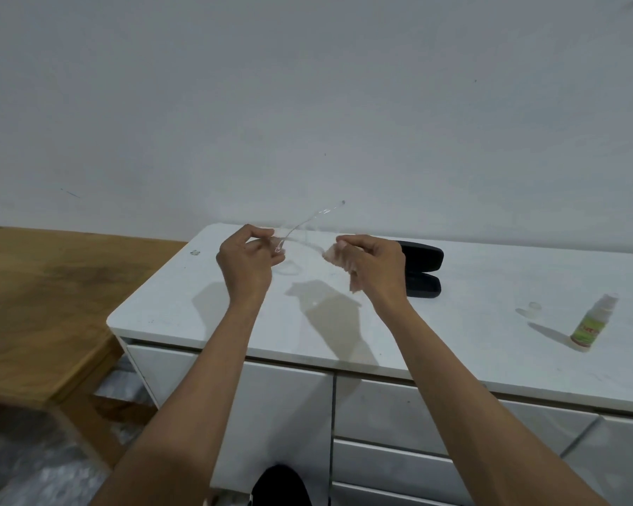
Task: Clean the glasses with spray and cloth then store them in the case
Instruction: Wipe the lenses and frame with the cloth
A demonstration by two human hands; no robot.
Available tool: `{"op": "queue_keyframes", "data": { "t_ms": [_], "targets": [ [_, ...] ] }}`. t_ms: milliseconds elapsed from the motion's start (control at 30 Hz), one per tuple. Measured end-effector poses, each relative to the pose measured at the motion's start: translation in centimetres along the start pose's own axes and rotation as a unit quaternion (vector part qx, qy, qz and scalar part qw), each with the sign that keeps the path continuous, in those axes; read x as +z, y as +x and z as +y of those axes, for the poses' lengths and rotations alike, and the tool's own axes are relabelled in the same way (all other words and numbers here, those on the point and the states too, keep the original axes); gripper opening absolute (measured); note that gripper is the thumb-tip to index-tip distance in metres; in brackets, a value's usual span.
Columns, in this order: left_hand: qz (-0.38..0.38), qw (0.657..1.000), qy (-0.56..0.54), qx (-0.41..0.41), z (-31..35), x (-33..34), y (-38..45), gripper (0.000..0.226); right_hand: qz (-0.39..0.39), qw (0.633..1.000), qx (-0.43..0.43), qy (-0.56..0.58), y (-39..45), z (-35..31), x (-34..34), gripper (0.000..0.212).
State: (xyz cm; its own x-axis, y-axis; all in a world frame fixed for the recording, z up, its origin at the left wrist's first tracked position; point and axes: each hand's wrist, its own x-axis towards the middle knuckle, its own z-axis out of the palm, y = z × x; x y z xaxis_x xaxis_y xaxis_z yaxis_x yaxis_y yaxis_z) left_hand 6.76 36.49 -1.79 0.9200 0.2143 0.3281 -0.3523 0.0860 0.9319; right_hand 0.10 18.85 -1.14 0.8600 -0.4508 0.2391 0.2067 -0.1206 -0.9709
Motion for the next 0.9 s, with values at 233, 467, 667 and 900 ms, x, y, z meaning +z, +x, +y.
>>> {"op": "queue_keyframes", "data": {
  "t_ms": [233, 467, 667, 900],
  "targets": [
    [-0.023, 0.989, 0.088, 0.118, -2.5, -2.7, 1.0, 0.012, 0.022, 0.998, 0.030, -0.042, 1.1, 0.8, -3.0, 0.011],
    [-0.071, 0.900, 0.281, 0.325, -4.7, -4.8, 1.4, 0.025, 0.032, 0.996, 0.017, -0.087, 1.8, 2.1, -4.4, 0.006],
    [-0.081, 0.849, 0.301, 0.426, -4.7, -4.1, 1.8, 0.025, 0.029, 0.994, 0.010, -0.109, 1.7, 2.8, -5.1, 0.008],
    [-0.051, 0.860, 0.286, 0.419, -4.9, -3.9, 1.7, 0.024, -0.044, 0.985, -0.028, -0.163, 1.8, 3.8, -4.5, 0.012]
  ]
}}
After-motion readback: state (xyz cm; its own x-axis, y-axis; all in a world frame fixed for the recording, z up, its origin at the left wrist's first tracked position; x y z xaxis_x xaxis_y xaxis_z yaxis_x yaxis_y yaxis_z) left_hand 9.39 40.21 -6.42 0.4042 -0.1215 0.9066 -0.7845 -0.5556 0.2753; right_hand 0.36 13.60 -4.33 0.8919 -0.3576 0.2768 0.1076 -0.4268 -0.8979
